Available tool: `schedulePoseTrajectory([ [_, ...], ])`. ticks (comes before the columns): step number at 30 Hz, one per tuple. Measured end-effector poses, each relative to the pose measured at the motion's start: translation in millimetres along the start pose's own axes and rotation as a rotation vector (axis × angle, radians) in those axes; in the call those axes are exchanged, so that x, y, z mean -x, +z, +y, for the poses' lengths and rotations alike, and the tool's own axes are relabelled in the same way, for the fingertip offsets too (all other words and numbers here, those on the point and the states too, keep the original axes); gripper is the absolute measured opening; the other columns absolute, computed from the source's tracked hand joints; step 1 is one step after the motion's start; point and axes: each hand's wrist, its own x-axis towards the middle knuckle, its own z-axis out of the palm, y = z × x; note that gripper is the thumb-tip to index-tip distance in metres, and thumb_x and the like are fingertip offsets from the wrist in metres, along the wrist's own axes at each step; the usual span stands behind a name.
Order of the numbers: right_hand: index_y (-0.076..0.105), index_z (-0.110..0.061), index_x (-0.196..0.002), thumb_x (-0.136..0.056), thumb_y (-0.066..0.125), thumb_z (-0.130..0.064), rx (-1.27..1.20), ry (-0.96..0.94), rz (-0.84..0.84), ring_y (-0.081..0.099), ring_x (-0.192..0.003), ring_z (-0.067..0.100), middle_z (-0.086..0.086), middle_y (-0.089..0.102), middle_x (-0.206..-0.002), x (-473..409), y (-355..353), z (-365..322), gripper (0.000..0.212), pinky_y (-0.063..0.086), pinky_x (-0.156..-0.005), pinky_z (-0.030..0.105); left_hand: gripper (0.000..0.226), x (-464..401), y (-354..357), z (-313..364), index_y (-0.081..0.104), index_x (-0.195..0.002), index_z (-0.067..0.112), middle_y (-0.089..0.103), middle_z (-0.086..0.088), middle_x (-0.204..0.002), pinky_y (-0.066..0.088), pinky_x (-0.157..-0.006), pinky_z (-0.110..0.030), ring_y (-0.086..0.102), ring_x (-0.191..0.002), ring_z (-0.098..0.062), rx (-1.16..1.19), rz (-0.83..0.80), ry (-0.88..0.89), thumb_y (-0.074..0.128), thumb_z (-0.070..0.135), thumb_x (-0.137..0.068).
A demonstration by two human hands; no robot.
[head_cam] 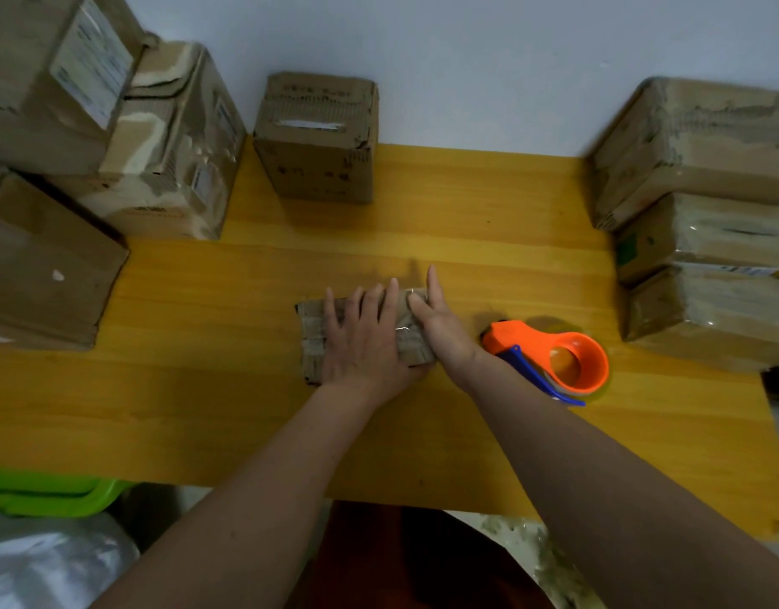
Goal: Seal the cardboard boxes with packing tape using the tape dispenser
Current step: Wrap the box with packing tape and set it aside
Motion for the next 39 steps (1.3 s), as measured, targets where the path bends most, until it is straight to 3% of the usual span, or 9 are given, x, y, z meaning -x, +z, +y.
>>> schedulePoseTrajectory([
  [4, 0.025, -0.015, -0.148, -0.103, 0.035, -0.024, 0.237, 0.008, -0.109, 0.033, -0.138, 0.020, 0.003, 0.036, -0.148, 20.0, -9.7, 5.6, 0.047, 0.026, -0.114, 0.030, 0.110, 2.5, 0.9, 6.6, 0.001, -0.152, 0.021, 0.023, -0.005, -0.153, -0.009, -0.113, -0.057, 0.015, -0.141, -0.028, 0.053, -0.012, -0.084, 0.026, 0.084, -0.065],
  [7, 0.032, -0.008, -0.146, -0.103, 0.034, -0.028, 0.613, -0.049, -0.012, 0.011, -0.147, 0.019, 0.009, 0.017, -0.158, 31.2, -22.1, 10.5, 0.047, 0.006, -0.115, 0.025, 0.113, -0.2, -3.3, 14.9, -0.005, -0.151, 0.020, 0.019, -0.006, -0.155, -0.006, -0.111, -0.057, 0.013, -0.141, -0.029, 0.065, -0.048, -0.212, 0.039, 0.084, -0.069],
  [10, 0.036, -0.003, -0.143, -0.101, 0.041, -0.021, 0.613, -0.254, 0.284, 0.025, -0.143, 0.019, 0.011, 0.030, -0.153, 51.4, -14.2, 18.8, 0.046, 0.012, -0.112, 0.020, 0.120, -5.1, -10.4, 27.0, -0.009, -0.151, 0.014, 0.018, -0.008, -0.153, 0.002, -0.109, -0.059, 0.017, -0.137, -0.031, 0.055, -0.137, -0.319, 0.051, 0.080, -0.069],
  [14, 0.046, 0.002, -0.134, -0.100, 0.043, -0.014, 0.427, -0.250, 0.362, 0.043, -0.128, 0.024, 0.016, 0.049, -0.136, 46.9, -2.2, 25.6, 0.037, 0.025, -0.106, 0.022, 0.124, -2.4, -18.2, 25.4, -0.009, -0.151, 0.012, 0.021, -0.009, -0.151, 0.019, -0.107, -0.052, 0.022, -0.133, -0.031, 0.125, -0.228, -0.228, 0.064, 0.068, -0.068],
  [19, 0.047, -0.005, -0.123, -0.102, 0.036, -0.014, 0.103, -0.154, 0.385, 0.048, -0.116, 0.024, 0.012, 0.052, -0.120, 20.0, -1.0, 20.1, 0.026, 0.037, -0.100, 0.035, 0.105, -5.8, -27.5, -12.0, 0.018, -0.152, 0.025, 0.037, -0.005, -0.150, 0.037, -0.108, -0.047, 0.038, -0.135, -0.030, 0.898, -0.465, -0.316, 0.070, 0.062, -0.069],
  [23, 0.025, -0.010, -0.149, -0.104, 0.030, -0.029, 0.087, -0.063, 0.339, 0.026, -0.141, 0.016, 0.005, 0.029, -0.154, 14.4, 3.0, 23.4, 0.049, 0.016, -0.109, 0.018, 0.056, -5.5, -10.9, -4.2, 0.040, -0.144, 0.029, 0.042, -0.008, -0.148, 0.036, -0.108, -0.048, 0.041, -0.133, -0.031, 0.987, -0.321, -0.522, 0.030, 0.057, -0.098],
  [32, 0.059, 0.005, -0.120, -0.103, 0.024, -0.042, 0.334, 0.132, 0.323, 0.052, -0.120, 0.034, 0.023, 0.058, -0.125, 15.2, -6.6, 4.6, 0.061, 0.042, -0.099, 0.038, 0.042, -9.4, 2.0, 16.5, 0.062, -0.114, 0.025, 0.061, -0.004, -0.117, 0.040, -0.075, -0.030, 0.050, -0.082, -0.015, 1.006, -0.128, -0.706, 0.028, 0.046, -0.102],
  [35, 0.061, 0.008, -0.108, -0.103, 0.032, -0.031, 0.516, 0.077, 0.326, 0.055, -0.111, 0.038, 0.028, 0.060, -0.116, 25.5, -19.3, -0.7, 0.049, 0.040, -0.083, 0.034, 0.044, -23.7, -4.9, 25.3, 0.060, -0.123, 0.019, 0.059, -0.008, -0.125, 0.038, -0.079, -0.029, 0.055, -0.099, -0.024, 1.038, -0.114, -0.705, 0.029, 0.043, -0.103],
  [39, 0.059, 0.004, -0.111, -0.098, 0.044, -0.012, 0.694, -0.139, 0.391, 0.054, -0.110, 0.037, 0.025, 0.061, -0.115, 54.0, -53.6, 5.9, 0.025, 0.038, -0.087, 0.036, 0.057, -28.9, -11.2, 30.9, 0.027, -0.151, 0.020, 0.031, -0.009, -0.154, 0.027, -0.113, -0.043, 0.029, -0.140, -0.028, 0.849, -0.177, -0.518, 0.032, 0.047, -0.101],
])
